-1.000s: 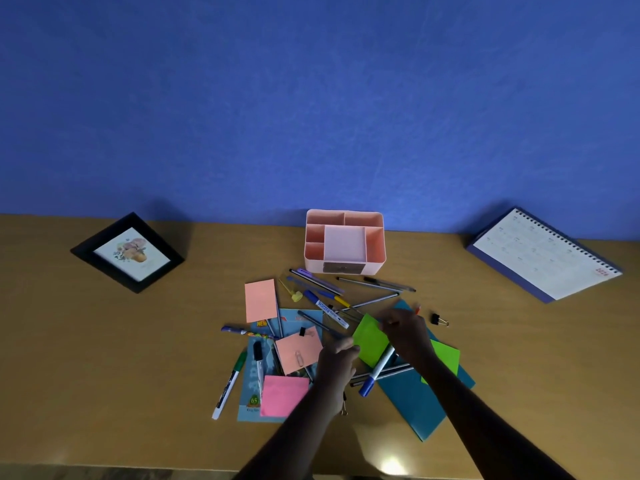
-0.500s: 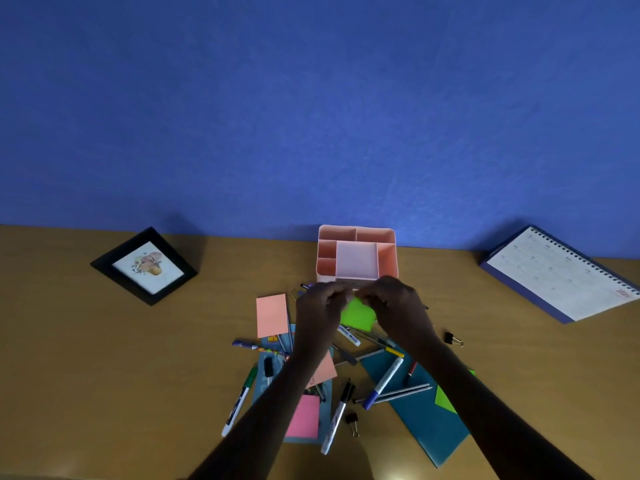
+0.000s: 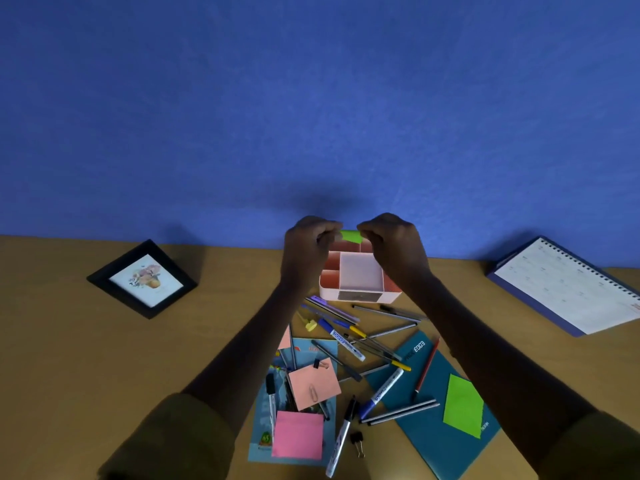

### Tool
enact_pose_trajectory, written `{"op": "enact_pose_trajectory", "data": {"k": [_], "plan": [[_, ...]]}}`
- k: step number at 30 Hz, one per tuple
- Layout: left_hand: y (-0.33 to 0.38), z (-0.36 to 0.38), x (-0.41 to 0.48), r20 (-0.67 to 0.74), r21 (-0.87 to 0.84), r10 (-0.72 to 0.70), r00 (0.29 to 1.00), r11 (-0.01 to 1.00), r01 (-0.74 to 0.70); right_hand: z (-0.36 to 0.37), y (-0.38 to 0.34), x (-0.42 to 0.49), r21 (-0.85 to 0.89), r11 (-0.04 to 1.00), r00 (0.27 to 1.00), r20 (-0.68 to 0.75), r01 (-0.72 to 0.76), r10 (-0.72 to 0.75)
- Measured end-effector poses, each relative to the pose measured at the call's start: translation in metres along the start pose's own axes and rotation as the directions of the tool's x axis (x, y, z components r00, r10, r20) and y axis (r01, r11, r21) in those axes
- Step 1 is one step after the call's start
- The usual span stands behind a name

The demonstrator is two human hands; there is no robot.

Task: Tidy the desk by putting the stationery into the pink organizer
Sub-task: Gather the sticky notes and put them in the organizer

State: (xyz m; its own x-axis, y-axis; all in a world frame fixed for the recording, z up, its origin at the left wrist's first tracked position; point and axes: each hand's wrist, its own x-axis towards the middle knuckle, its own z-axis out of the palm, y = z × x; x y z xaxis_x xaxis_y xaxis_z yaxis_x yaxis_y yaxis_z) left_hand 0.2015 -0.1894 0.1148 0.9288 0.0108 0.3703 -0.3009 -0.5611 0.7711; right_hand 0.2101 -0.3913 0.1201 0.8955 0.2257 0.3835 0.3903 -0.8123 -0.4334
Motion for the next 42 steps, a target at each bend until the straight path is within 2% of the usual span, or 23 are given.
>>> {"op": "enact_pose_trajectory", "data": {"k": [5, 12, 23, 27, 34, 37, 40, 42], "plan": [[-0.024, 0.015, 0.018, 0.074, 0.165, 0.04, 0.996, 0.985, -0.052, 0.023, 0.017, 0.015, -0.024, 1.0, 0.999, 0.049, -0.017, 0.018], [-0.055, 0.032, 0.015, 0.162, 0.306, -0.064, 0.985, 0.952, 0.012, 0.059, 0.031, 0.007, -0.07, 0.993, 0.976, 0.185, -0.1, 0.111], [-0.076, 0.045, 0.01, 0.252, 0.398, -0.096, 0.963, 0.917, -0.013, 0.087, 0.039, -0.003, -0.2, 0.972, 0.953, 0.251, -0.12, 0.169], [-0.079, 0.045, 0.01, 0.274, 0.408, -0.104, 0.956, 0.913, -0.017, 0.09, 0.04, -0.003, -0.19, 0.97, 0.943, 0.266, -0.15, 0.197], [-0.079, 0.043, 0.014, 0.308, 0.423, -0.107, 0.945, 0.906, -0.036, 0.091, 0.038, -0.003, -0.17, 0.978, 0.945, 0.284, -0.12, 0.165], [-0.073, 0.036, 0.007, 0.251, 0.373, -0.123, 0.96, 0.928, 0.021, 0.085, 0.032, -0.006, -0.115, 0.985, 0.956, 0.25, -0.13, 0.156], [-0.066, 0.021, -0.011, 0.171, 0.258, -0.168, 0.971, 0.959, 0.121, 0.072, 0.016, -0.021, -0.029, 0.976, 0.959, 0.182, -0.216, 0.218], [-0.06, 0.007, -0.034, 0.139, 0.178, -0.24, 0.961, 0.96, 0.214, 0.067, 0.003, -0.042, 0.034, 0.971, 0.96, 0.165, -0.235, 0.227]]}}
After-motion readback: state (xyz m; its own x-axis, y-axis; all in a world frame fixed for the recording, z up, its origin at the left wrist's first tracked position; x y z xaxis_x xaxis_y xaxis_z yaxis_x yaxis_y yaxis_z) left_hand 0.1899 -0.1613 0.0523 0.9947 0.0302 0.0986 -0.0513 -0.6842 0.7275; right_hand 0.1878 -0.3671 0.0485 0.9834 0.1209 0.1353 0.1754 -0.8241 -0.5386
